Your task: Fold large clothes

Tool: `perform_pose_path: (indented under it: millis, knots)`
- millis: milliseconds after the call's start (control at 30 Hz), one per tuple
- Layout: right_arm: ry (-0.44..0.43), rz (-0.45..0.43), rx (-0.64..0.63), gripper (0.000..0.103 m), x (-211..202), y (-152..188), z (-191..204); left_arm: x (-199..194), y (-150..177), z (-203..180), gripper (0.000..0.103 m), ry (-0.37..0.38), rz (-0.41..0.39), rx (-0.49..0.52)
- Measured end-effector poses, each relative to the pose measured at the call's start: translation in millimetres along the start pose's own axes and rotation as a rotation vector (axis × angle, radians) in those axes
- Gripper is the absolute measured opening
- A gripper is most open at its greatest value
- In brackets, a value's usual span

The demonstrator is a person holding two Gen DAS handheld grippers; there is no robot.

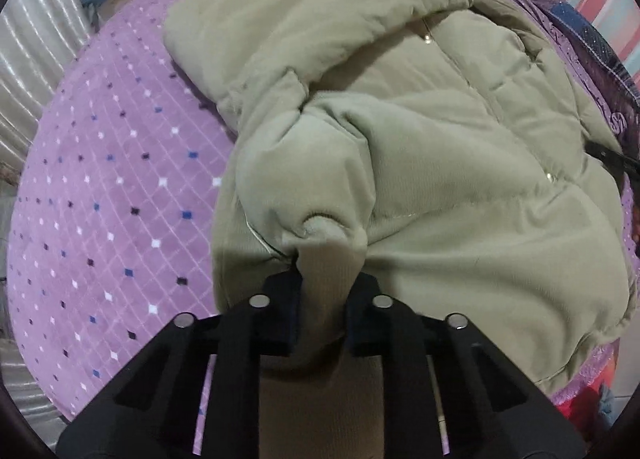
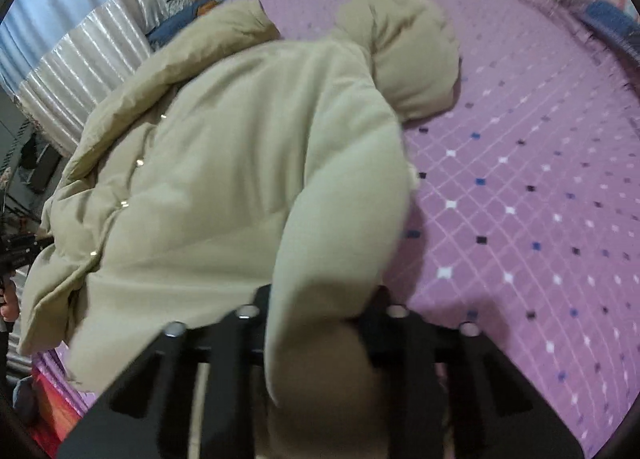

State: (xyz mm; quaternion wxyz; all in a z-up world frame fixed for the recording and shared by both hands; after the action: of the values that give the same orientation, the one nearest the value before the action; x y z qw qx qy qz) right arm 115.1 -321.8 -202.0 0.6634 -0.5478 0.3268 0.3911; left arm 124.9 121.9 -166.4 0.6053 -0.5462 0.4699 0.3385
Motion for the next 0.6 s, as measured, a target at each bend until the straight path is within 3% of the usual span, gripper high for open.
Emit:
perform_pose_path:
  millis: [133,267,367,467,533,600]
  knots:
    - [0.024,-0.023,0.052,0.017,-27,28,21,-12,-14,-3,0.010,-0.044,-0.028,0.044]
    - [0.023,-0.069,0.124,0.016,-65,60,37,-46,-28,7,0.008,-0.007,-0.084,0.027]
    - [0.036,-0.108,0.157,0.016,-89,80,45,-70,-18,13,0.008,0.019,-0.103,0.040]
    - [0.082,-0.110,0.166,0.016,-87,92,45,-55,9,23,0.008,0.008,-0.060,0.042]
    - [0.149,-0.074,0.132,0.017,-67,98,43,-32,27,36,0.011,0.037,-0.005,0.008]
    - [0.170,-0.036,0.125,0.020,-45,101,36,-19,42,43,0.014,0.049,-0.003,-0.006]
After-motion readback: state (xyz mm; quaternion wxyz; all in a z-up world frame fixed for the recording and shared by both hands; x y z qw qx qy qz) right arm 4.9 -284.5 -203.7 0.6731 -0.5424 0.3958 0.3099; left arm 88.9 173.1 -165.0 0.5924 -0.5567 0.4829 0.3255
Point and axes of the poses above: each gripper's, at about its wrist camera, not at the fingertips, and x roughly the way its jaws point, z to its left, y to its underside, the point moved 1 cm from there along x, roughly the way its jaws point
